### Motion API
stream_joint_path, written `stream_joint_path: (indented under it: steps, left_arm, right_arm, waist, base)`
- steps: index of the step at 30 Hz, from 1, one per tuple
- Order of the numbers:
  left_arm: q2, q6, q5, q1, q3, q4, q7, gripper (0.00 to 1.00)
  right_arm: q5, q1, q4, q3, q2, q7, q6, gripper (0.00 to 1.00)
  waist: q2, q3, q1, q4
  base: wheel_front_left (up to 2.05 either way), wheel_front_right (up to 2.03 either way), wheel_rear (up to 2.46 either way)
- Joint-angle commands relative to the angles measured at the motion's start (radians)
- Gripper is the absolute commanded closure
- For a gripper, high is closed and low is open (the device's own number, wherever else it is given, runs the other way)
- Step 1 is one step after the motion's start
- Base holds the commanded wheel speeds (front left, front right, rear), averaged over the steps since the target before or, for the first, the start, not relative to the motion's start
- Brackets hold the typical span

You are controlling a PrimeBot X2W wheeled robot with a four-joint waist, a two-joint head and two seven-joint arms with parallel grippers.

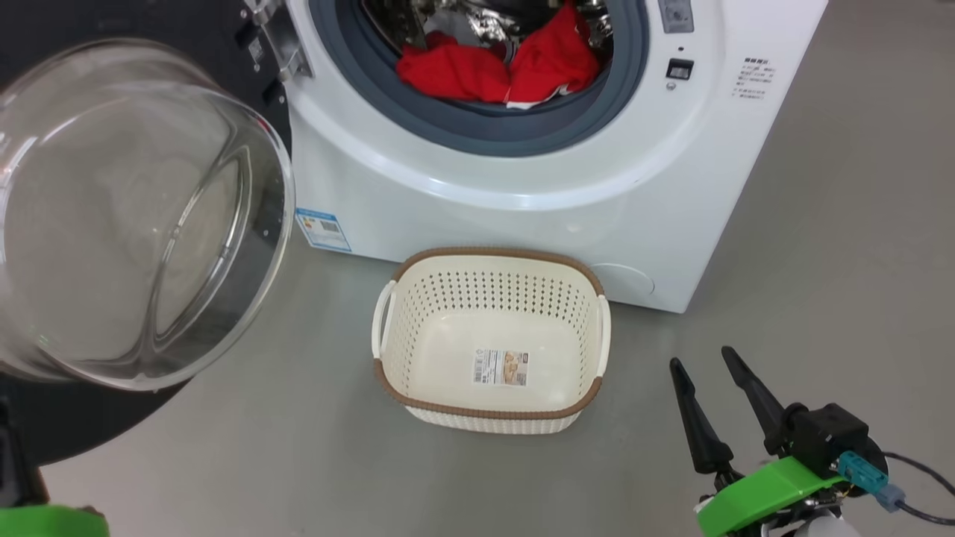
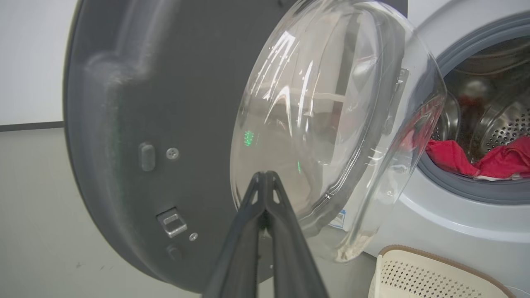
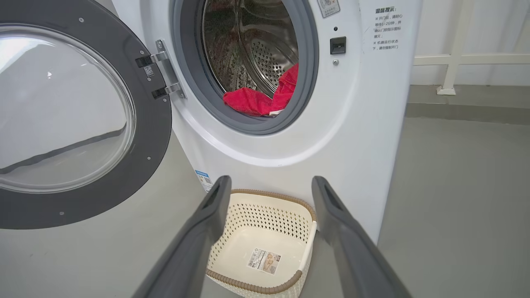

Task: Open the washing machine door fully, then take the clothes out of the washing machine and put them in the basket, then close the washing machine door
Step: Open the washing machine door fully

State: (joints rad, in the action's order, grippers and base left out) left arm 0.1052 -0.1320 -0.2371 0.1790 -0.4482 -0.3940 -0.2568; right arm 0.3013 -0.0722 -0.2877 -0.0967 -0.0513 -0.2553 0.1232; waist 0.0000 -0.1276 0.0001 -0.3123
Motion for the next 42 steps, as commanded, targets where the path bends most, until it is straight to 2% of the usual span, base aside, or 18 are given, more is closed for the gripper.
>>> stream_joint_path:
  steps: [1,2,3,7,9,10,12,13,27,42]
  left_arm:
    - [0.031,0.001,-0.011,-0.007,-0.020,0.033,-0.005,1.00]
    - [0.028,0.001,-0.016,-0.020,-0.012,0.044,-0.005,1.00]
    - [0.024,0.001,-0.021,-0.033,-0.006,0.055,-0.005,0.95]
    - [0.016,0.001,-0.042,-0.082,0.028,0.092,-0.005,0.65]
    - [0.013,0.001,-0.050,-0.102,0.047,0.103,-0.005,0.55]
    - [0.011,0.001,-0.054,-0.111,0.057,0.108,-0.005,0.46]
    - [0.009,0.001,-0.060,-0.131,0.083,0.117,-0.005,0.08]
    - [0.008,0.001,-0.065,-0.139,0.096,0.123,-0.005,0.00]
    - [0.026,0.001,-0.144,-0.185,0.306,0.199,-0.005,0.00]
    - [0.016,0.001,-0.175,-0.184,0.402,0.262,-0.005,0.00]
  right_arm:
    - [0.006,-0.003,0.027,-0.024,0.001,-0.006,0.008,0.00]
    - [0.008,0.001,0.028,-0.023,0.001,-0.006,0.008,0.00]
    - [0.009,0.005,0.030,-0.022,0.001,-0.006,0.008,0.00]
    - [0.016,0.019,0.038,-0.014,0.001,-0.006,0.008,0.00]
    - [0.016,0.026,0.043,-0.011,0.001,-0.006,0.008,0.00]
    - [0.017,0.029,0.044,-0.009,0.001,-0.006,0.008,0.00]
    - [0.018,0.036,0.047,-0.005,0.001,-0.006,0.008,0.00]
    - [0.019,0.038,0.049,-0.002,0.001,-0.006,0.008,0.00]
    - [0.024,0.038,0.071,0.039,0.001,-0.006,0.008,0.00]
    - [0.034,0.040,0.093,0.090,0.001,-0.006,0.008,0.00]
  waist:
    - [0.0000,0.019,0.0000,0.010]
    - [0.0000,0.026,0.0000,0.013]
    - [0.0000,0.032,0.0000,0.016]
    - [0.0000,0.052,0.0000,0.033]
    - [0.0000,0.059,0.0000,0.041]
    - [0.0000,0.063,0.0000,0.046]
    - [0.0000,0.068,0.0000,0.058]
    - [0.0000,0.069,0.0000,0.065]
    - [0.0000,0.050,0.0000,0.190]
    - [0.0000,0.022,0.0000,0.312]
  base:
    - [0.00,0.00,0.00]
    - [0.00,0.00,0.00]
    - [0.00,0.00,0.00]
    - [0.00,0.00,0.00]
    - [0.00,0.00,0.00]
    - [0.00,0.00,0.00]
    - [0.00,0.00,0.00]
    - [0.00,0.00,0.00]
    - [0.00,0.00,0.00]
    - [0.00,0.00,0.00]
